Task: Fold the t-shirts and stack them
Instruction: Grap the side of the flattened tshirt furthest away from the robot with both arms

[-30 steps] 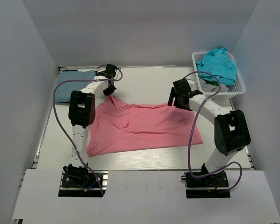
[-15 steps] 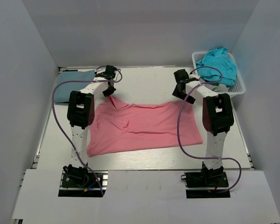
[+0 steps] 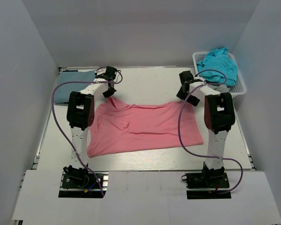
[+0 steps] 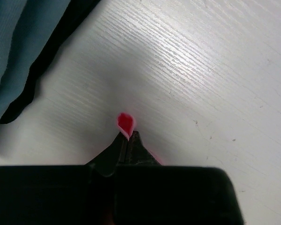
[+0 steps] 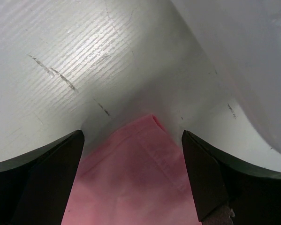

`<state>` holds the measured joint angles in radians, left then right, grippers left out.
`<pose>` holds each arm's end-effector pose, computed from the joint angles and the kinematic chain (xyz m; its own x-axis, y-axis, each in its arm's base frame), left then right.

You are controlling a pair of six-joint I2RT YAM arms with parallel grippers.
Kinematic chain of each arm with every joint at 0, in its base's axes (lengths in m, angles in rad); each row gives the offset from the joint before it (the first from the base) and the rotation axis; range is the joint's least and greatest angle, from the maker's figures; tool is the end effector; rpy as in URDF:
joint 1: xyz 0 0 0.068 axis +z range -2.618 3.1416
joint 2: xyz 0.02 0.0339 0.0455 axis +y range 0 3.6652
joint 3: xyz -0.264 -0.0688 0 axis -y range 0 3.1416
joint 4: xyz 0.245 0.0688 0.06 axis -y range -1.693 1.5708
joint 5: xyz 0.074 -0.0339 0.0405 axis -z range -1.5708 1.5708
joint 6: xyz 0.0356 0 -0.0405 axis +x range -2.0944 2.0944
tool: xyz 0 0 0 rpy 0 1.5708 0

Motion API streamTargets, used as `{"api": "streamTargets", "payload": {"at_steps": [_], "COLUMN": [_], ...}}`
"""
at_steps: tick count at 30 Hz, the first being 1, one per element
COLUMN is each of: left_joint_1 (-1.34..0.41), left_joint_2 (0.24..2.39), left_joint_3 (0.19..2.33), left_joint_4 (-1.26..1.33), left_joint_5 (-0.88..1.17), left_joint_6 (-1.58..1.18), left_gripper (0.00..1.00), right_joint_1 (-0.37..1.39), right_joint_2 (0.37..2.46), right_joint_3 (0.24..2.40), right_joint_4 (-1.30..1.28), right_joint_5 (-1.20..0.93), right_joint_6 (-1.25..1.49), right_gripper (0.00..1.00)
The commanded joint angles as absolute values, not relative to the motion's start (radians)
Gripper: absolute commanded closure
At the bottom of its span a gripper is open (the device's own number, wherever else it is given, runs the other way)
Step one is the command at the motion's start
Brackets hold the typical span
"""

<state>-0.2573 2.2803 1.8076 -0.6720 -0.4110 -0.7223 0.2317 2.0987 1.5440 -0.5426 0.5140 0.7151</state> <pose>0.4693 -0.1088 0.1586 -0.7094 -0.4400 -0.5506 -0.5270 0.8499 -0.0003 0.4330 0.0842 0.1701 -0.6420 0.4352 -0.6312 0.5817 0.8128 -0.0314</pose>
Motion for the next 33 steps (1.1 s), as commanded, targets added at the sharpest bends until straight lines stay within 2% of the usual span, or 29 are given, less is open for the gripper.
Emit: {"api": "streamTargets", "payload": {"at_steps": [1, 5, 7, 9, 12, 13, 14, 15, 21, 33], "left_joint_1": [-0.252, -0.252, -0.252, -0.252, -0.252, -0.252, -0.252, -0.252, -0.252, -0.252], "left_joint_2": [2.237, 2.189, 2.18, 2.18, 2.171, 2.158, 2.158, 2.142, 2.04, 1.809], "left_joint_3": [1.75, 1.721, 1.712, 1.712, 1.733, 1.733, 1.733, 1.733, 1.686, 1.488], "left_joint_4": [-0.729, -0.693, -0.693, -0.693, -0.703, -0.703, -0.712, -0.712, -0.73, -0.86], "left_joint_5": [-0.4, -0.379, -0.379, -0.379, -0.37, -0.37, -0.37, -0.37, -0.37, -0.35], "left_joint_6": [-0.733, -0.733, -0.733, -0.733, -0.733, -0.733, -0.733, -0.733, -0.733, -0.834], "left_gripper": [1.0, 1.0, 1.0, 1.0, 1.0, 1.0, 1.0, 1.0, 1.0, 1.0], "right_joint_1": [0.222, 0.216, 0.215, 0.216, 0.216, 0.216, 0.216, 0.215, 0.219, 0.229], "right_joint_2": [2.118, 2.135, 2.134, 2.12, 2.102, 2.097, 2.094, 2.094, 2.082, 1.818], "right_joint_3": [1.517, 1.499, 1.477, 1.46, 1.44, 1.44, 1.439, 1.445, 1.459, 1.246], "right_joint_4": [-0.476, -0.459, -0.453, -0.434, -0.413, -0.41, -0.411, -0.414, -0.434, -0.315], "right_joint_5": [0.479, 0.443, 0.439, 0.443, 0.456, 0.457, 0.46, 0.474, 0.495, 0.512], "right_joint_6": [0.73, 0.742, 0.738, 0.736, 0.716, 0.698, 0.692, 0.693, 0.641, 0.538], "right_gripper": [0.1, 0.15, 0.26, 0.33, 0.55, 0.7, 0.95, 1.0, 1.0, 1.0]}}
